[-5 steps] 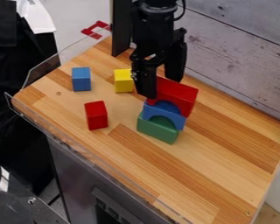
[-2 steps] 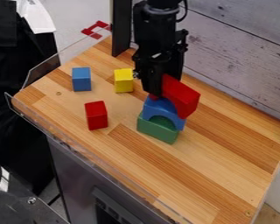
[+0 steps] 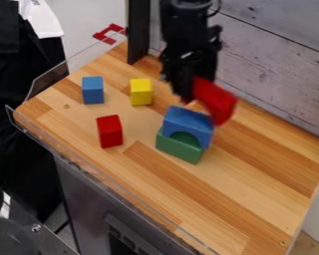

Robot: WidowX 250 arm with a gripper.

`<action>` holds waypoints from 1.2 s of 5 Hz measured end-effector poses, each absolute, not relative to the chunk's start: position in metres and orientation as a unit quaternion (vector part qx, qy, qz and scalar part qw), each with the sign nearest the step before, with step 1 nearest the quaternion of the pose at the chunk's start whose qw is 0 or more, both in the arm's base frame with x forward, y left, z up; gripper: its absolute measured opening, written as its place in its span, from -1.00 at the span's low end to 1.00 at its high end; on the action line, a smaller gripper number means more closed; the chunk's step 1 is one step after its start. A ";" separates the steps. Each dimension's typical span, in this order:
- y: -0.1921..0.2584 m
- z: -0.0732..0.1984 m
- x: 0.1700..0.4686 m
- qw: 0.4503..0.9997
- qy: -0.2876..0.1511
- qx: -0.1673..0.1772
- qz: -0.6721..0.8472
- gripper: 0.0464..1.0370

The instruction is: Remove the red arch on the stack and put on the left side of the table

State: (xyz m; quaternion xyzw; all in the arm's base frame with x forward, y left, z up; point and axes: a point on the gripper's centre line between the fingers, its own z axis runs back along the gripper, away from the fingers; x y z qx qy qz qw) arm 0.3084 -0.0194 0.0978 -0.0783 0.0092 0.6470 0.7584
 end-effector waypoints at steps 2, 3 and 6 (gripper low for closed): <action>-0.045 0.109 0.319 0.748 -0.014 -0.094 0.656 0.07; -0.057 0.093 0.318 0.746 0.005 -0.089 0.660 0.07; -0.090 0.047 0.317 0.735 0.047 -0.087 0.671 0.07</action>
